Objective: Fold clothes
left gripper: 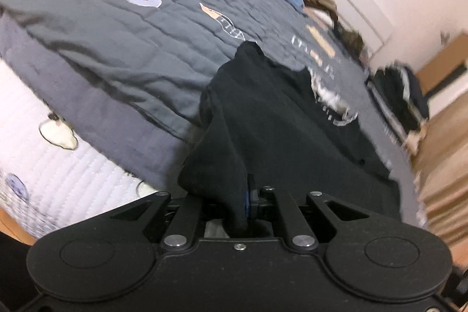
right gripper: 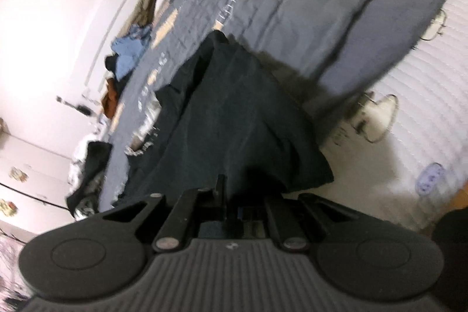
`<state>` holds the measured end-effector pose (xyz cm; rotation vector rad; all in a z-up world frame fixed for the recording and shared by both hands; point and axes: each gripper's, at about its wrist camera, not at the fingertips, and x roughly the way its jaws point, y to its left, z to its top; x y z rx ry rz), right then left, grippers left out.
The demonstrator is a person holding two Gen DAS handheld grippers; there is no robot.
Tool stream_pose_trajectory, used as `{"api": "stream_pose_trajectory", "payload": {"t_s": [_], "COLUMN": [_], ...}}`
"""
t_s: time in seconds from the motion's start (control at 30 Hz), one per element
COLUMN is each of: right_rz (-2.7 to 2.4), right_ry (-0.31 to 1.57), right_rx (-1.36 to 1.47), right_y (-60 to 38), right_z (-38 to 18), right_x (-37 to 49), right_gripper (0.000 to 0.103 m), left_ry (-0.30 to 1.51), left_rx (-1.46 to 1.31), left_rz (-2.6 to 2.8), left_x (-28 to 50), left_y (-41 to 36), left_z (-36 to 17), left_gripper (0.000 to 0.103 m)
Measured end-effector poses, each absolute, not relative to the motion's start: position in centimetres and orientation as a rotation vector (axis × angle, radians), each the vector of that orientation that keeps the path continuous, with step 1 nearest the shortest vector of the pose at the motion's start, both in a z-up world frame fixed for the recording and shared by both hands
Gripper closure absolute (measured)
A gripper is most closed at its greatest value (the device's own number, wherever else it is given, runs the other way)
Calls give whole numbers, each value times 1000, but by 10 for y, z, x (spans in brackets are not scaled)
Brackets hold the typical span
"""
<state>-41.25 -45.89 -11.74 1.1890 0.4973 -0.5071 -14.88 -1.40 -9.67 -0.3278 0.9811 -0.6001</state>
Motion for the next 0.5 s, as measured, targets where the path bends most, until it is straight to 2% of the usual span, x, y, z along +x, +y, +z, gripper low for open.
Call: {"api": "stream_pose_trajectory", "payload": {"t_s": [0.1, 0.17, 0.4, 0.43, 0.5], "right_rz": [-537, -552, -575, -579, -602], "right_ry": [570, 613, 605, 594, 563], "right_rx": [1167, 1132, 942, 923, 860], "right_y": [-459, -457, -444, -443, -444], "right_z": [-118, -114, -79, -73, -59], "right_x": [-413, -414, -430, -432, -436], "right_gripper": [93, 92, 85, 81, 74], "left_ry": [982, 969, 888, 870, 817], "left_rx": [-234, -206, -156, -145, -121], "left_rz": [-576, -563, -561, -563, -554], "left_x": [-156, -163, -181, -182, -185], "left_y": [-18, -15, 1, 1, 2], "left_z": [-93, -89, -57, -51, -37], "left_gripper": [87, 86, 78, 77, 69]}}
